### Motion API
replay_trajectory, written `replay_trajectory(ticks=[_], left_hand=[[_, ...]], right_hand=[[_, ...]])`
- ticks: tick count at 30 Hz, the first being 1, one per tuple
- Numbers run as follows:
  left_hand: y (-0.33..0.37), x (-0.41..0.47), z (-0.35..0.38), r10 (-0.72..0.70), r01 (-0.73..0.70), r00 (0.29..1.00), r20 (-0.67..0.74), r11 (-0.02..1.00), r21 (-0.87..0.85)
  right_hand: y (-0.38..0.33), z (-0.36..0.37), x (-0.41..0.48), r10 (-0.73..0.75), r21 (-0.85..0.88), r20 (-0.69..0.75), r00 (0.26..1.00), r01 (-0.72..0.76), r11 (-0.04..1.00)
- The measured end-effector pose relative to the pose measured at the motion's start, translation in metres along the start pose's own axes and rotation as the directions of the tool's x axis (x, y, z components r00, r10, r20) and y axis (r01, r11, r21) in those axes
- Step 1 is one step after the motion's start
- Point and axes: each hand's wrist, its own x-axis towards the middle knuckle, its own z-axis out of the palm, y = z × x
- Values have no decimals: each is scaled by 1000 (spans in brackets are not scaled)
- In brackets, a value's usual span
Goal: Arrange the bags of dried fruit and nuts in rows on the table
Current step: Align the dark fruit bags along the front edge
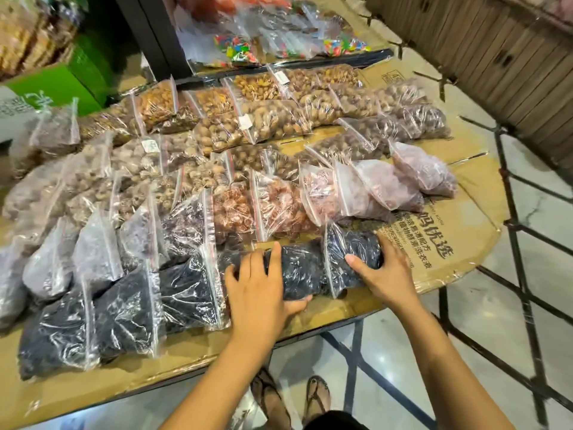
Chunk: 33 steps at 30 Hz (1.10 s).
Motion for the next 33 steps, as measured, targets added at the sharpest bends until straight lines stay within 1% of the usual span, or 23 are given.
replay_trajectory(ticks=[3,7,9,10,11,13,15,18,19,20,21,22,23,24,25,26,27,29,31,33], left_hand=[[1,2,0,0,-1,1000,17,999,46],[-5,0,0,68,-66,997,42,997,-42],[-14,-4,-4,159,-154,986,46,983,-99],[-21,-8,-6,210,-201,977,49,969,-143],[-32,-13,-10,262,-255,965,18,951,-173],[-58,-25,-18,335,-351,935,-117,923,-160],[-97,-35,-22,331,-375,917,-221,906,-198],[-176,-48,-21,287,-385,899,-332,879,-282],[-207,-51,-20,298,-403,890,-344,867,-292],[-238,-55,-20,311,-419,883,-351,858,-296],[-270,-59,-17,320,-429,880,-352,853,-296],[-300,-63,-13,337,-440,876,-344,852,-284],[-328,-68,-6,364,-452,873,-325,853,-259],[-352,-72,1,393,-464,871,-296,855,-231],[-372,-76,7,419,-474,870,-262,856,-207],[-388,-77,13,446,-487,865,-229,855,-179],[-399,-78,17,476,-505,858,-193,850,-149],[-409,-78,22,516,-531,847,-128,837,-132],[-409,-77,25,526,-537,844,-107,825,-178],[-407,-75,28,533,-539,841,-95,810,-231]], right_hand=[[1,-2,0,10,37,9,1000,-10,999],[-2,-5,-3,35,7,41,999,-36,999],[-7,-6,-12,51,4,-38,998,-51,999],[-10,-5,-18,51,9,-111,992,-51,999],[-13,-2,-28,42,25,-204,978,-37,999],[-25,8,-48,-1,66,-413,911,31,997],[-51,30,-73,-64,79,-572,818,132,988],[-107,87,-119,-203,9,-676,708,283,959],[-129,112,-135,-259,-42,-680,686,317,948],[-150,139,-150,-309,-79,-667,678,348,934],[-170,165,-162,-342,-95,-640,687,371,924],[-188,190,-170,-345,-86,-598,724,370,925],[-203,213,-176,-313,-56,-536,784,337,940],[-215,233,-180,-257,-34,-472,843,274,961],[-223,247,-181,-195,-42,-430,881,196,980],[-228,257,-182,-139,-67,-421,897,122,990],[-230,262,-182,-93,-83,-437,895,63,995],[-228,264,-185,-10,-43,-482,876,-12,999],[-224,262,-187,21,8,-489,872,-20,1000],[-223,262,-190,25,83,-479,878,17,996]])
